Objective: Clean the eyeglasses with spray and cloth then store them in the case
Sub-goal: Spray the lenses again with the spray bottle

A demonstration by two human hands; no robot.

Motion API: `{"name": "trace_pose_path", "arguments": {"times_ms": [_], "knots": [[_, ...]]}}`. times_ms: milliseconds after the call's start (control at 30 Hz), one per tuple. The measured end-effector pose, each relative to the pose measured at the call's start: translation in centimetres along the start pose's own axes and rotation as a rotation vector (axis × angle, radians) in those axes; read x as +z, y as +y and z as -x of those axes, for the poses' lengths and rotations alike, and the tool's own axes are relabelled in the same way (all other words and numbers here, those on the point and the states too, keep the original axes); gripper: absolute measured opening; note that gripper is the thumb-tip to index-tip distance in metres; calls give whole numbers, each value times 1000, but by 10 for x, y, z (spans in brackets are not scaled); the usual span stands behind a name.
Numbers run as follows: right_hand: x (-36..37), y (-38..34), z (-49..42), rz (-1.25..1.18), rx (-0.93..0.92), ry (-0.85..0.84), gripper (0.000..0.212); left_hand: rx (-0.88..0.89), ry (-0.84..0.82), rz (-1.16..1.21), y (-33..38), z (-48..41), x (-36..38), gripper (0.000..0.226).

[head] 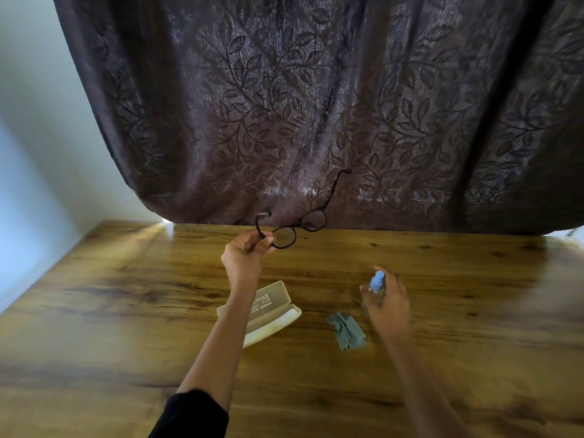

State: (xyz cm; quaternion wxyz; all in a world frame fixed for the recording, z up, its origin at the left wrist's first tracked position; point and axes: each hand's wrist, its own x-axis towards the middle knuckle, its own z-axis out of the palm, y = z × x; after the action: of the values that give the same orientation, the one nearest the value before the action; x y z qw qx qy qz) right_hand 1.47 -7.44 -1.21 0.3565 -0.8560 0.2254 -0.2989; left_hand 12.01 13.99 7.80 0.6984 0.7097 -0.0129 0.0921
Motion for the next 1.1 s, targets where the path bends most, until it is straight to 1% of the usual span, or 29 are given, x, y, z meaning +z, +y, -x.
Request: {"name": "trace_pose_path", "arguments": {"times_ms": [67,167,233,300,400,467,533,633,733,833,1000,1100], "knots": [[4,5,1,26,31,-32,44,3,-6,-5,0,0,0,10],[8,10,1,42,127,-115,43,-4,-11,-1,0,0,1,10],[6,4,-1,11,117,-101,42,-15,-15,7,-1,-2,2,9],[0,-7,-3,-80,35,-42,41,-26,-10,15,0,-2,3,9],[-5,-30,-10,-244,-93,27,52,-30,-2,7,0,-4,4,10],[-8,-48,-16,-326,-185,49,53,-34,1,5,0,-4,5,10],[-11,-65,-21,-335,-283,45,55,-25,-2,-7,0,-4,6,9],[-12,-87,-22,-358,-348,-24,50,6,-16,-6,1,-2,7,8],[-9,-101,-21,-316,-418,-93,43,59,-28,-38,3,1,7,7],[-3,-108,-18,-256,-416,-152,41,99,-45,-84,4,3,8,7],[4,-112,-16,-190,-369,-209,50,133,-82,-108,6,5,9,5],[5,-113,-17,-151,-359,-219,52,154,-98,-125,6,7,9,6]]}}
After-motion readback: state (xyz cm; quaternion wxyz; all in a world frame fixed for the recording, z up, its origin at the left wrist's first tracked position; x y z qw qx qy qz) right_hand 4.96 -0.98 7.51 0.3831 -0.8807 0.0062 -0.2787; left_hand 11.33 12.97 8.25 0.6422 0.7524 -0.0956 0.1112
